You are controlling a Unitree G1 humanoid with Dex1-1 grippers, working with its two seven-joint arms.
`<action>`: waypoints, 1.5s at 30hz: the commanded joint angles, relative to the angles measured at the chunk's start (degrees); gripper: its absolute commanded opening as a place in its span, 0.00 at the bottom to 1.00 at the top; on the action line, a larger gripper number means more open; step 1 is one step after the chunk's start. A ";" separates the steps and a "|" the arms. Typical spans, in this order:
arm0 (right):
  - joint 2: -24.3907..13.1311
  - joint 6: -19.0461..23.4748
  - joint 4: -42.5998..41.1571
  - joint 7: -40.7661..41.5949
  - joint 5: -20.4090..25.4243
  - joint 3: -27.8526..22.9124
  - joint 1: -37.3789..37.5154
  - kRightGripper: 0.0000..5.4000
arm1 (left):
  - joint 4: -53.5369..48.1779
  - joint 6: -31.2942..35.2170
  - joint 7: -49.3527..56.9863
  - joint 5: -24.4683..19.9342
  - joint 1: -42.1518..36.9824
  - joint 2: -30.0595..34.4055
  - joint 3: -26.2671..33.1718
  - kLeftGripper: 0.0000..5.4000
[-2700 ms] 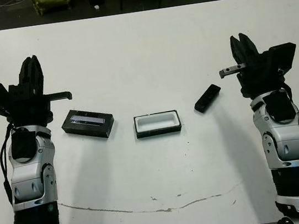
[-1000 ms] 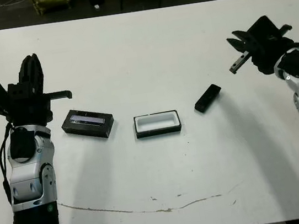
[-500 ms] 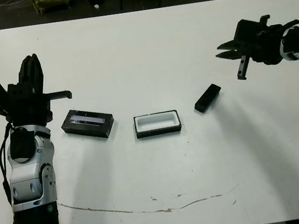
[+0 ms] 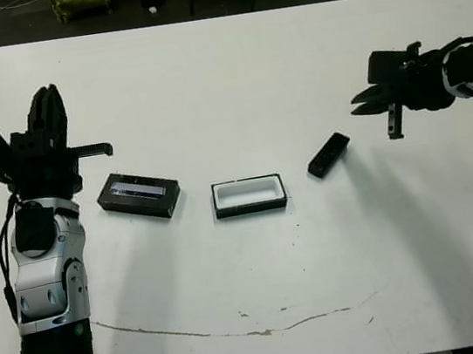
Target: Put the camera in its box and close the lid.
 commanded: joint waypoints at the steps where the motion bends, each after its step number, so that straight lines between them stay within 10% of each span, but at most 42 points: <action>1: -0.35 -0.71 -1.10 1.83 1.13 -0.05 3.10 0.00 | 0.41 0.41 0.04 0.46 1.14 0.47 0.10 0.01; 45: 3.29 -3.32 8.66 -0.03 -4.78 5.26 5.42 0.00 | 0.14 1.51 0.20 -0.23 1.34 -0.01 0.15 0.01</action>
